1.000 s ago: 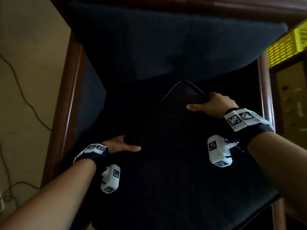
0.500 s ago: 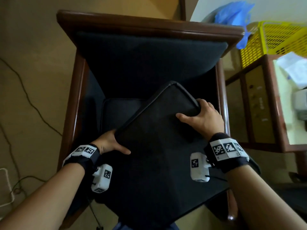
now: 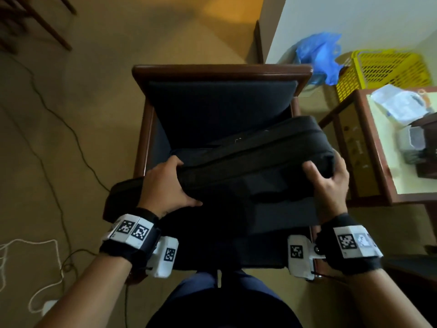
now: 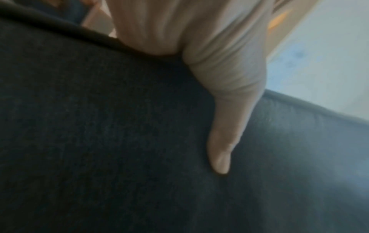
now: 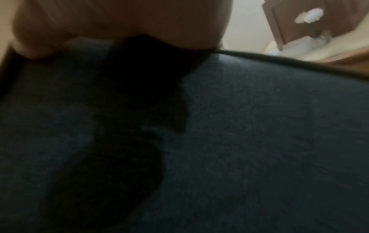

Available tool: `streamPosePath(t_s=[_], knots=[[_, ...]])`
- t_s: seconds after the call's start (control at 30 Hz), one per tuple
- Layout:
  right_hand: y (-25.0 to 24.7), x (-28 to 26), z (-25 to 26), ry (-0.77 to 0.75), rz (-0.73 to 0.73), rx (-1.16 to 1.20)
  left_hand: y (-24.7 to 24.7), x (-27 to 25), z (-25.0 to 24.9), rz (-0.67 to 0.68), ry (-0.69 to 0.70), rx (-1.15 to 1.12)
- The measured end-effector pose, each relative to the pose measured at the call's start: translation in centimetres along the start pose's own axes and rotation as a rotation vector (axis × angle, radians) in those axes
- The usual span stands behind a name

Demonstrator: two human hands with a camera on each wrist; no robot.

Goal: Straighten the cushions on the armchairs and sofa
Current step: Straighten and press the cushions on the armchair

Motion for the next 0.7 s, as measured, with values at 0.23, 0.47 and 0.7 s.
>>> streamPosePath(t_s=[0.23,0.47,0.7], knots=[[1.9,-2.4,-2.0,-0.105,0.153,0.147,-1.0,0.3,1.9,-0.139,0.039,0.048],[1.0,-1.2,-7.3,0.192,0.231,0.089,5.0,1.2,0.0,-0.106,0.129,0.109],[3.2,-1.6,-4.0,-0.104,0.257,-0.714,8.8,0.2,-2.3,-0.045,0.126,0.19]])
Point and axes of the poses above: each hand's wrist, its own x-axis towards the middle knuckle, its own y-axis out of the palm, z = x × y, the point moved 7 cm from there along x, towards the middle knuckle, and after that the axes turned 12 degrees about -z, right-handed, at the moved point
